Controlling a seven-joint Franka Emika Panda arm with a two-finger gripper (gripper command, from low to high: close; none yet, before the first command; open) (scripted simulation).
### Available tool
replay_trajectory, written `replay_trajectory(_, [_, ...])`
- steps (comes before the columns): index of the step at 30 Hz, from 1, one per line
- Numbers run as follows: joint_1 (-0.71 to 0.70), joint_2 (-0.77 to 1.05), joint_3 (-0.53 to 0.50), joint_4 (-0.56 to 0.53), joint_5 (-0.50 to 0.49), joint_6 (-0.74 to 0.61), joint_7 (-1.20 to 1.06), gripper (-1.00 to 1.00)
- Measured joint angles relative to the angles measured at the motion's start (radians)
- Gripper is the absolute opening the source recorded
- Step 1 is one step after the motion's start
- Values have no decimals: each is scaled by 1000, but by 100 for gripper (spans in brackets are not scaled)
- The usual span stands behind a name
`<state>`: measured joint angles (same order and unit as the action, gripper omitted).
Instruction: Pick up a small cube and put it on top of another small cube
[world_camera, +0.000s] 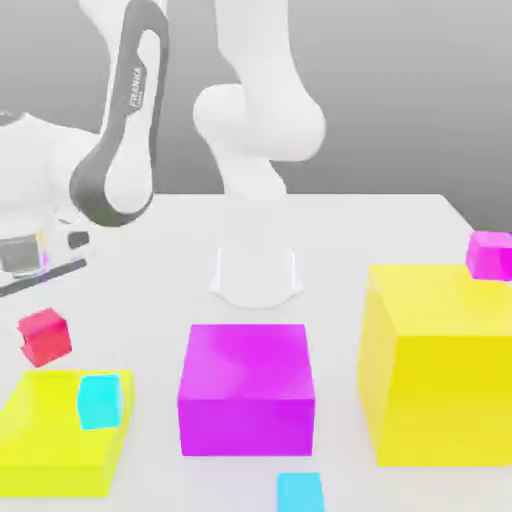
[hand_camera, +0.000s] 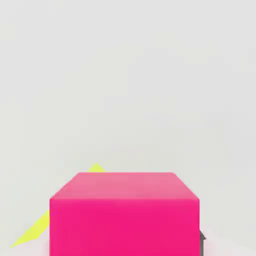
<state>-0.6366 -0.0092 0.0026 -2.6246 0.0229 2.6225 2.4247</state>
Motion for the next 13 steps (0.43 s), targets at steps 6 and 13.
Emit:
replay_trajectory(6, [109,-50,69,50,-20,-105,143,-100])
replay_trajectory(13, [109,58,71,36,-33,17,159,100])
